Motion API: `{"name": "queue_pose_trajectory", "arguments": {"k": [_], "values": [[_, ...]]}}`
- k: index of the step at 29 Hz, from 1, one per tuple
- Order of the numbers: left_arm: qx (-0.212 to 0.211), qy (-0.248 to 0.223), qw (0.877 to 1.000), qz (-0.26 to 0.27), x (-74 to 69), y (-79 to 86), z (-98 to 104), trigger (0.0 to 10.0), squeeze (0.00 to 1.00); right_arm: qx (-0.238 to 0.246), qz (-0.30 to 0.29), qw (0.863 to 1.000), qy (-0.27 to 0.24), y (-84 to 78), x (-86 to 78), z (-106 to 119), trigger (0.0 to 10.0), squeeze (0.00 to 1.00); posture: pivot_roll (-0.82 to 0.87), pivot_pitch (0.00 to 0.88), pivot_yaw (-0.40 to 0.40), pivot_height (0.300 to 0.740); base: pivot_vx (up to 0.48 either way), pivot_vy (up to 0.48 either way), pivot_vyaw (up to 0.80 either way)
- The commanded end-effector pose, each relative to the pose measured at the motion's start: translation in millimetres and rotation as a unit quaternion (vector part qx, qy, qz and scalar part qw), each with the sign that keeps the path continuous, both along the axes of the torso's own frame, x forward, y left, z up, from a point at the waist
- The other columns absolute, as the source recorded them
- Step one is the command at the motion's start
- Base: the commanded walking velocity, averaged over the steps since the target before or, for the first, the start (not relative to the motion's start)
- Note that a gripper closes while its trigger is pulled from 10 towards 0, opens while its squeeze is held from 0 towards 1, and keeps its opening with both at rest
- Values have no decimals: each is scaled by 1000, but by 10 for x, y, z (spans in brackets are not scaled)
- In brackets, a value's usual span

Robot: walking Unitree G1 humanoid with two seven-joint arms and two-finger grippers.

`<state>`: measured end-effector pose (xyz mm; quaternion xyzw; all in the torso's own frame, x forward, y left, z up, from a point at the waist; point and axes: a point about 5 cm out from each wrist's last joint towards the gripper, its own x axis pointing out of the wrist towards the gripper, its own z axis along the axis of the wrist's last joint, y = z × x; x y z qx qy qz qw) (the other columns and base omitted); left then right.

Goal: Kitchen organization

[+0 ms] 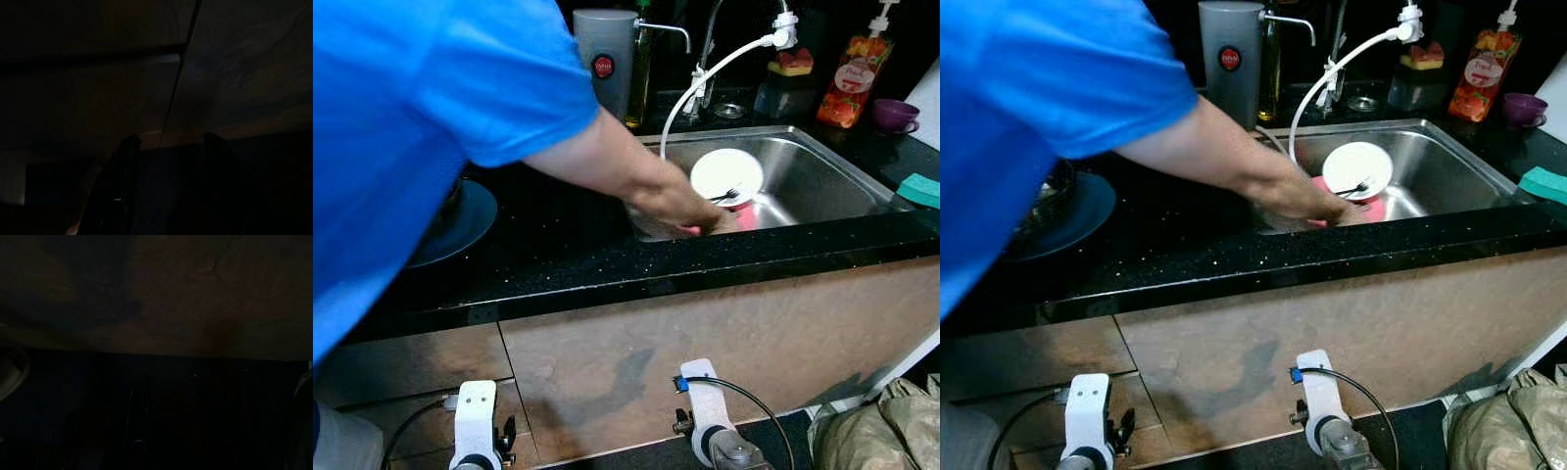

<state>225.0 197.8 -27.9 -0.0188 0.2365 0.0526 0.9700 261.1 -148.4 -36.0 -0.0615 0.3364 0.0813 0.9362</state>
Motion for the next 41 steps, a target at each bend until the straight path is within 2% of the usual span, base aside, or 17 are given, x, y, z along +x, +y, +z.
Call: {"name": "queue_pose_trajectory", "arguments": {"k": [1, 4, 16, 23, 41], "values": [[4, 6, 1000, 6, -43, 8, -26, 10000, 0, 9, -7, 1000, 4, -20, -45, -31, 10000, 0, 8, 89, -13, 740, 0, 0, 0], [-5, 29, 999, 20, -93, 31, -83, 10000, 0, 2, -8, 1000, 1, -24, -47, -31, 10000, 0, -5, 89, 5, 740, 0, 0, 0], [5, 33, 999, 5, -97, 46, -80, 10000, 0, -5, -38, 999, 16, -81, -64, -55, 10000, 0, 8, 78, 10, 740, 0, 0, 0], [12, 23, 1000, 9, -70, 28, -58, 10000, 0, -19, -21, 1000, 12, -95, -65, -51, 10000, 0, 13, 70, -3, 740, 0, 0, 0], [9, 32, 999, 21, -103, 42, -91, 10000, 0, -20, -14, 1000, 10, -75, -21, -23, 10000, 0, 16, 67, -21, 740, 0, 0, 0]]}}
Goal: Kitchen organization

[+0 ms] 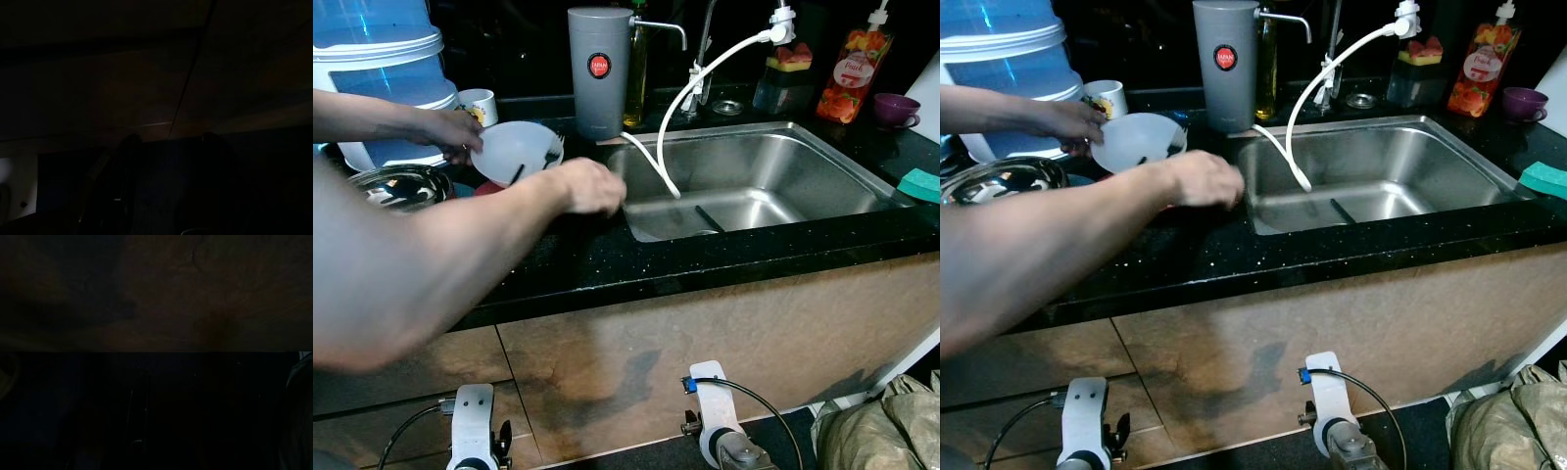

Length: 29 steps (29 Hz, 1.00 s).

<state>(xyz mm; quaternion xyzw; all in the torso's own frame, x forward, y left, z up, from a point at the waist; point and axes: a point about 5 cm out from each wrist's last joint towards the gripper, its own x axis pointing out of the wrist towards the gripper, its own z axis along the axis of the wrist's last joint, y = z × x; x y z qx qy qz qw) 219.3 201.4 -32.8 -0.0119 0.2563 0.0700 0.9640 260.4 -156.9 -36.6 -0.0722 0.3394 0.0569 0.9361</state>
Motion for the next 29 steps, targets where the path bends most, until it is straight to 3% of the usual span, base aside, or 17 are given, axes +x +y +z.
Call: {"name": "queue_pose_trajectory", "arguments": {"k": [1, 21, 29], "values": [[-1, 11, 1000, 6, -46, 5, -42, 10000, 0, -1, 5, 1000, 9, 9, -14, -17, 10000, 0, 16, 67, -21, 740, 0, 0, 0], [1, 11, 1000, 5, 23, 18, -14, 10000, 0, 0, -12, 1000, 13, -48, -7, -14, 10000, 0, 11, 66, -10, 740, 0, 0, 0], [9, 16, 1000, 7, 24, 82, -11, 10000, 0, 15, -17, 1000, 9, 21, -13, -19, 10000, 0, 27, 68, -5, 740, 0, 0, 0]]}}
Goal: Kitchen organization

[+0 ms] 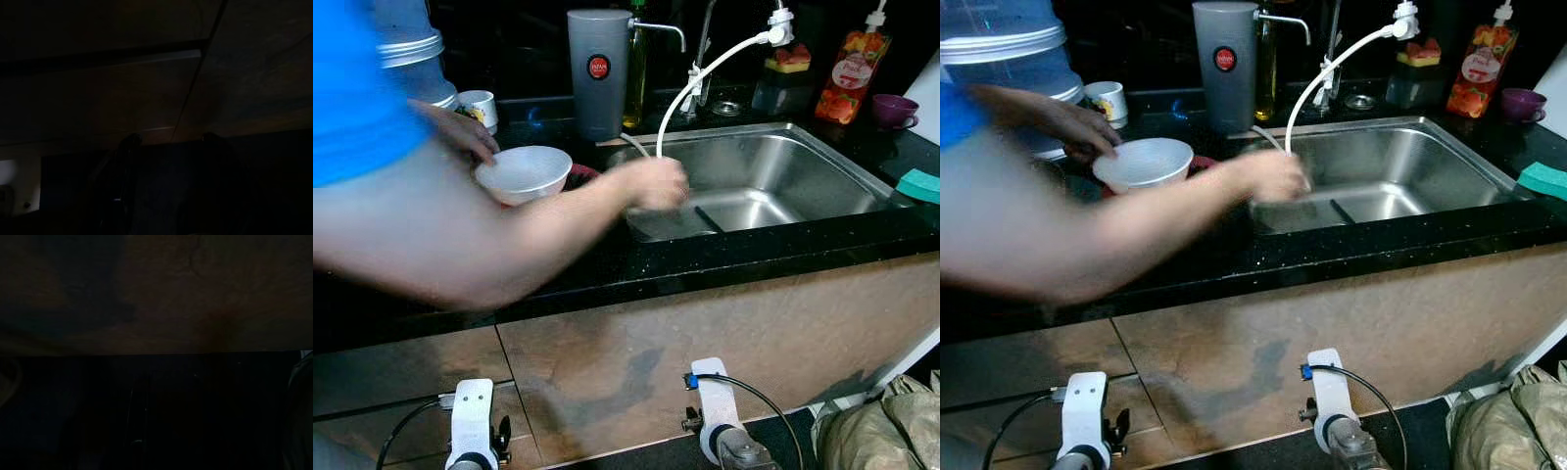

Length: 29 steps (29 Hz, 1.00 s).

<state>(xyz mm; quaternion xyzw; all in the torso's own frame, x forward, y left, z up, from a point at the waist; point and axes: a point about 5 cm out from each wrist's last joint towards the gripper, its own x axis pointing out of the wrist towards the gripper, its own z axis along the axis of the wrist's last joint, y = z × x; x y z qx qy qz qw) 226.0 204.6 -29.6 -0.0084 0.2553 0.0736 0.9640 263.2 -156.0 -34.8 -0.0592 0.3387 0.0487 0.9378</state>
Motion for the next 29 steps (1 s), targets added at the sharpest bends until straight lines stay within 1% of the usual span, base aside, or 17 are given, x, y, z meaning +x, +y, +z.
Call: {"name": "queue_pose_trajectory", "arguments": {"k": [1, 5, 9, 11, 16, 17, 20, 23, 28, 29], "values": [[7, 15, 1000, 6, -34, 60, -36, 10000, 0, 3, 0, 1000, 13, 21, -51, -47, 10000, 0, 28, 69, -6, 740, 0, 0, 0], [9, 10, 1000, 9, -23, 87, -15, 10000, 0, 1, 0, 1000, 12, 24, -50, -45, 10000, 0, 25, 69, 3, 740, 0, 0, 0], [9, 17, 1000, 9, -54, 96, -39, 10000, 0, -2, 2, 1000, 11, 17, -45, -41, 10000, 0, 16, 66, 8, 740, 0, 0, 0], [9, 16, 1000, 7, -32, 73, -37, 10000, 0, -3, 5, 1000, 9, -4, -37, -33, 10000, 0, 16, 72, -9, 740, 0, 0, 0], [7, 12, 1000, 9, 1, 62, -19, 10000, 0, -4, 12, 1000, 9, -8, -34, -30, 10000, 0, 19, 69, -9, 740, 0, 0, 0], [8, 12, 1000, 8, -4, 68, -20, 10000, 0, -3, 12, 1000, 9, 0, -33, -29, 10000, 0, 16, 73, 6, 740, 0, 0, 0], [9, 16, 1000, 5, -19, 68, -31, 10000, 0, -3, 12, 1000, 8, 6, -29, -27, 10000, 0, 15, 73, 7, 740, 0, 0, 0], [9, 18, 1000, 6, -32, 61, -41, 10000, 0, 4, -2, 1000, 12, -3, -29, -30, 10000, 0, 22, 69, -10, 740, 0, 0, 0], [8, 14, 1000, 18, -44, 99, -31, 10000, 0, -7, 11, 1000, 18, 0, -34, -38, 10000, 0, 35, 71, -14, 740, 0, 0, 0], [8, 16, 1000, 19, -55, 109, -35, 10000, 0, -7, 11, 1000, 17, 4, -28, -33, 10000, 0, 29, 74, -2, 740, 0, 0, 0]]}}
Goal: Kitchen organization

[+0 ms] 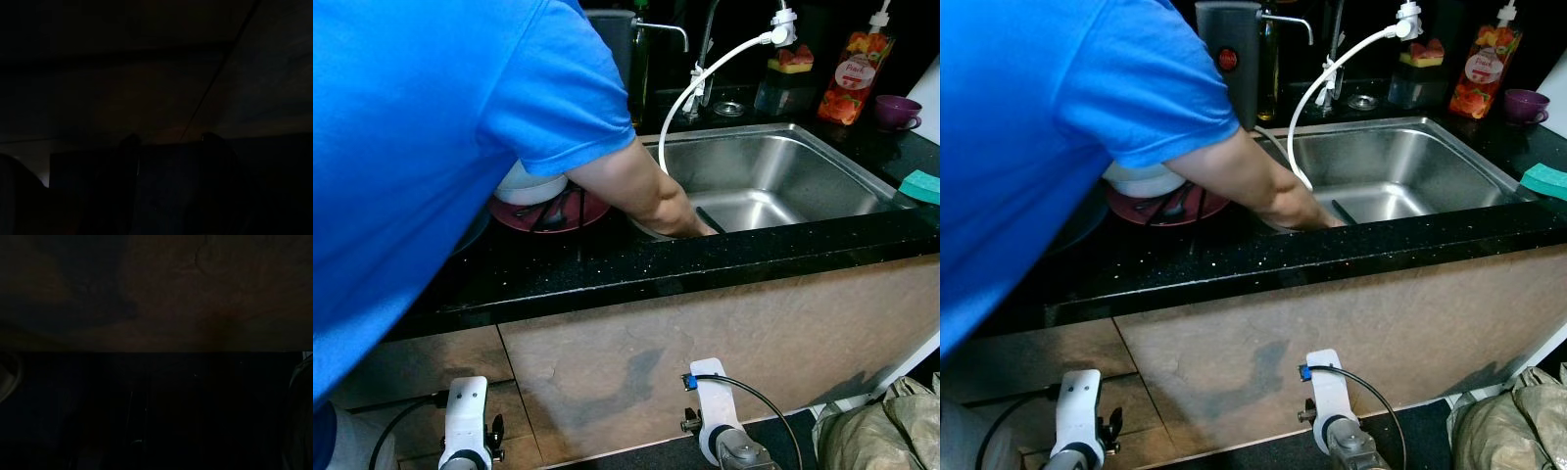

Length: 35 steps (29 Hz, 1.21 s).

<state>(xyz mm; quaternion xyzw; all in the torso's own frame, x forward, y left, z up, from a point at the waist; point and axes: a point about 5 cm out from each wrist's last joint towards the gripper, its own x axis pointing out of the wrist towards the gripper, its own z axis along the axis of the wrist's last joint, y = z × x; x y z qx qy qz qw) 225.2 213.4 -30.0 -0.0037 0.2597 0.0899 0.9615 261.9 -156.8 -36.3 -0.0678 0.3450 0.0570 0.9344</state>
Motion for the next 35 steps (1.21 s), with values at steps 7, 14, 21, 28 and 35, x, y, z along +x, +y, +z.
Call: {"name": "queue_pose_trajectory", "arguments": {"k": [7, 14, 21, 28, 35], "values": [[-1, 17, 1000, 0, -48, 13, -50, 10000, 0, 0, -2, 1000, 6, -4, 20, 9, 10000, 0, 24, 67, -9, 740, 0, 0, 0], [1, 9, 1000, 7, -18, 23, -24, 10000, 0, 1, -12, 1000, 6, -37, 30, 16, 10000, 0, 17, 68, -1, 740, 0, 0, 0], [3, 7, 1000, 10, 17, 36, -5, 10000, 0, 2, -15, 1000, 4, -46, 49, 30, 10000, 0, 26, 65, -14, 740, 0, 0, 0], [-4, 7, 999, -43, 7, -71, -16, 10000, 0, 4, -13, 1000, 2, -30, 54, 34, 10000, 0, 20, 69, -2, 740, 0, 0, 0], [-10, 38, 999, -20, -19, -44, -67, 10000, 0, 6, -6, 1000, 12, -3, 33, 12, 10000, 0, 27, 72, -15, 740, 0, 0, 0]]}}
